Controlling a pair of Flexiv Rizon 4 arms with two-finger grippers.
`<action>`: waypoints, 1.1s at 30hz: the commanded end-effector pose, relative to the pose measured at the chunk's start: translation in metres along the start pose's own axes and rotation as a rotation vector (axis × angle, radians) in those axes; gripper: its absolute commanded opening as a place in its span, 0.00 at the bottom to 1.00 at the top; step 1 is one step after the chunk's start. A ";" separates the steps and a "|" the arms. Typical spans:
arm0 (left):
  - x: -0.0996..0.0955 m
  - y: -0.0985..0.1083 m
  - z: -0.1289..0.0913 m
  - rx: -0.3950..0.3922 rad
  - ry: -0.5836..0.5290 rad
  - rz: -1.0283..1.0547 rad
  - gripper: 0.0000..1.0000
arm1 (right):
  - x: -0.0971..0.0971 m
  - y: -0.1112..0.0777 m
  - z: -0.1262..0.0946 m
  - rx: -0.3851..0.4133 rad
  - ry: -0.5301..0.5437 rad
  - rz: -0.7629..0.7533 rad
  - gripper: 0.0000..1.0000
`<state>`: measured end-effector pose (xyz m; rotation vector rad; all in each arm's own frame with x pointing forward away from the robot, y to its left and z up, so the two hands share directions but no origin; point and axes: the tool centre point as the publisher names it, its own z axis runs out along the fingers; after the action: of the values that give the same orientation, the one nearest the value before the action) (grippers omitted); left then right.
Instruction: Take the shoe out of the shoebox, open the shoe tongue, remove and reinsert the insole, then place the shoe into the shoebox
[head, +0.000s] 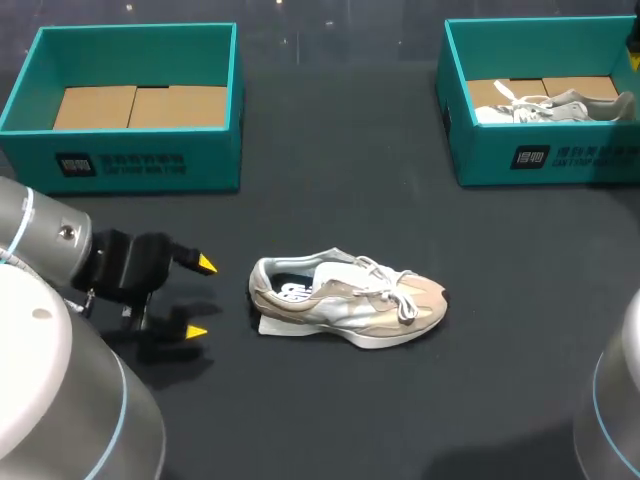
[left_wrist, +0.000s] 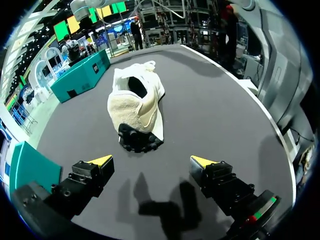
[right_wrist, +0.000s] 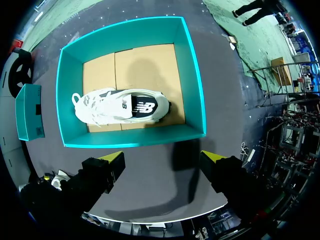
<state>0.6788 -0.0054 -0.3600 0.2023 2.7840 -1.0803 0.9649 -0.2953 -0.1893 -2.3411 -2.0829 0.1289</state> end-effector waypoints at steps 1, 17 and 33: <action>0.006 0.003 0.005 0.036 -0.069 0.003 1.00 | 0.000 0.000 0.000 0.000 0.001 0.000 1.00; -0.009 0.022 0.016 0.330 -0.011 -0.078 1.00 | 0.000 0.000 0.000 0.000 0.001 0.000 1.00; -0.014 0.026 0.025 0.435 0.014 -0.193 1.00 | 0.000 0.000 0.000 0.000 0.001 0.000 1.00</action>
<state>0.6966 -0.0034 -0.3874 -0.0303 2.5901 -1.7048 0.9649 -0.2953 -0.1893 -2.3411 -2.0830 0.1289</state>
